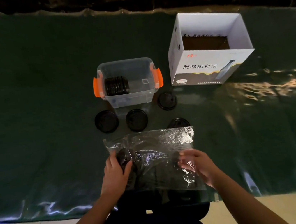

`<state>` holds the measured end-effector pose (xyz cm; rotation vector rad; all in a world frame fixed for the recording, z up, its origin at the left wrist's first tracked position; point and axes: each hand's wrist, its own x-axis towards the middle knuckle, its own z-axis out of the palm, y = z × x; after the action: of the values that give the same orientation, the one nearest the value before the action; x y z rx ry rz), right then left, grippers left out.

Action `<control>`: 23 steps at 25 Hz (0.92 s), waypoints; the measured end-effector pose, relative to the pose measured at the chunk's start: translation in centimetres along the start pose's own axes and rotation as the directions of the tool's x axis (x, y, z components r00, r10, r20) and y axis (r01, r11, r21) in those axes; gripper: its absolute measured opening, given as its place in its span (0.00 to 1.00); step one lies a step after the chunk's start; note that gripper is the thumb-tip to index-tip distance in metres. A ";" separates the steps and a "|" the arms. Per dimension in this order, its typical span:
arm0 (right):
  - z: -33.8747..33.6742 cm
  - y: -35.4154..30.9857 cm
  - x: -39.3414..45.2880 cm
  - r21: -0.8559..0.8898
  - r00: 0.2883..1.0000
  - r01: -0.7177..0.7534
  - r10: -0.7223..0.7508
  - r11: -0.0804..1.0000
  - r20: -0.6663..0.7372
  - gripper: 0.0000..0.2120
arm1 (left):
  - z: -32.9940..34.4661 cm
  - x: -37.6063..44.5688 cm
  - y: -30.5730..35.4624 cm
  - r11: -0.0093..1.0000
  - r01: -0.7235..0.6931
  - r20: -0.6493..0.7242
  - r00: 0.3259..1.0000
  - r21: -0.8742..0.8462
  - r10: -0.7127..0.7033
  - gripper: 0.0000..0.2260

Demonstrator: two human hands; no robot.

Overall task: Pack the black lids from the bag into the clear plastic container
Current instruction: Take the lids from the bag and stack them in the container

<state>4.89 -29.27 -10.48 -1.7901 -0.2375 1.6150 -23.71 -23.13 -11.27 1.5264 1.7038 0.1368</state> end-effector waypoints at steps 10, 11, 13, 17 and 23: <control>9.3 -0.7 3.0 -0.502 0.873 0.391 -0.136 0.771 0.469 0.28 | -0.8 0.0 -2.5 0.986 -0.031 -0.007 1.000 -0.167 0.030 0.19; 10.2 -0.8 3.2 -0.569 0.857 0.475 -0.206 0.671 0.472 0.31 | -0.8 0.0 -2.8 0.987 -0.035 -0.004 0.999 -0.154 0.034 0.19; 11.5 -0.9 3.5 -0.622 0.813 0.569 -0.252 0.538 0.525 0.36 | -0.7 0.1 -3.3 0.990 -0.038 -0.005 0.999 -0.133 0.038 0.19; 13.2 -0.4 3.5 -0.647 0.765 0.636 -0.232 0.421 0.601 0.38 | -0.7 -0.2 -3.5 0.993 -0.037 0.001 0.999 -0.116 0.037 0.19; 12.9 -0.5 3.5 -0.630 0.759 0.643 -0.251 0.435 0.601 0.31 | -0.8 -0.3 -3.3 0.995 -0.064 0.003 0.998 -0.078 0.064 0.19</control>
<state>-6.18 -22.17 -12.63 -1.6563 -1.8200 1.5226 -26.80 -23.95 -12.51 1.5226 1.6268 0.2292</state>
